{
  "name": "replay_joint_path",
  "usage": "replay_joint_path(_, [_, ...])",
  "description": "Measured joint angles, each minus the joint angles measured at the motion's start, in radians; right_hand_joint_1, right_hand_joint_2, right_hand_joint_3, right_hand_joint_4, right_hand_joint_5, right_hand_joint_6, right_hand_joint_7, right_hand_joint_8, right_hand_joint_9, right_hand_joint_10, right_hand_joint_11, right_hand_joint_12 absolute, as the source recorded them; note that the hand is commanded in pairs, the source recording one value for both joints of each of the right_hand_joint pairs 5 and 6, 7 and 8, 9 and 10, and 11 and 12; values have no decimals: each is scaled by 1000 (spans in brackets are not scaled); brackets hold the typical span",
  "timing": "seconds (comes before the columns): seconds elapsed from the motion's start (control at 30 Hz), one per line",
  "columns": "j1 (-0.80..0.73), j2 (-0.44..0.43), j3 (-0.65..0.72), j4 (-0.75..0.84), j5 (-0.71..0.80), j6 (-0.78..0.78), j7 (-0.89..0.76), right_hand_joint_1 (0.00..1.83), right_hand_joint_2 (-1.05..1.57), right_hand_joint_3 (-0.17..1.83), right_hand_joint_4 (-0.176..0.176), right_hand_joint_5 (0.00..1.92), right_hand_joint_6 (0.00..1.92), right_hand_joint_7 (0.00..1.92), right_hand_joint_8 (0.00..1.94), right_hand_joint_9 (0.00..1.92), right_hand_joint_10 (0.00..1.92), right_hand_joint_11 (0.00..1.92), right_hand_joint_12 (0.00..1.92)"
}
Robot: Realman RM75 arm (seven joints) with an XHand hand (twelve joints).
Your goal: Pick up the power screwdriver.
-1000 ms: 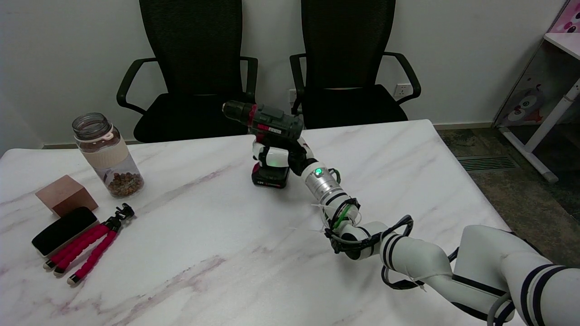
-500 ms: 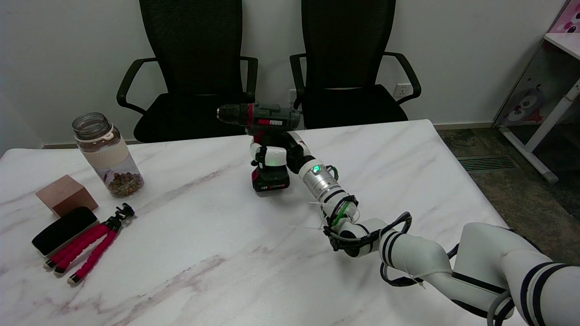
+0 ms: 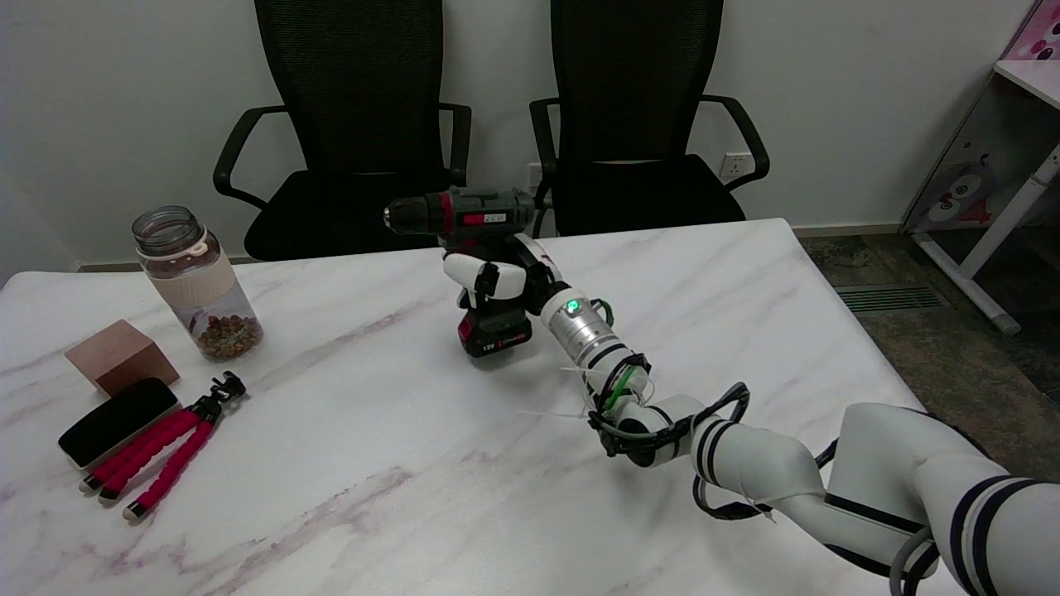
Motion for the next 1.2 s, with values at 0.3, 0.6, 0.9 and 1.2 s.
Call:
replay_joint_path(0.3, [4, 0, -6, -5, 0, 4, 0, 857, 152, 1087, -7, 1307, 1307, 1307, 1307, 1920, 1920, 1596, 1596])
replay_joint_path(0.6, [5, -1, -9, -11, 4, 12, 0, 834, 449, 977, 8, 1628, 1628, 1628, 1628, 1920, 1920, 1634, 1634])
replay_joint_path(0.9, [5, -2, -10, -17, 6, 18, 0, 834, 484, 973, 176, 1920, 1920, 1920, 1920, 1920, 1920, 1664, 1664])
replay_joint_path(1.2, [9, 0, -10, -32, 4, 20, 0, 848, 688, 1035, 176, 1920, 1920, 1920, 1920, 1920, 1920, 1695, 1695])
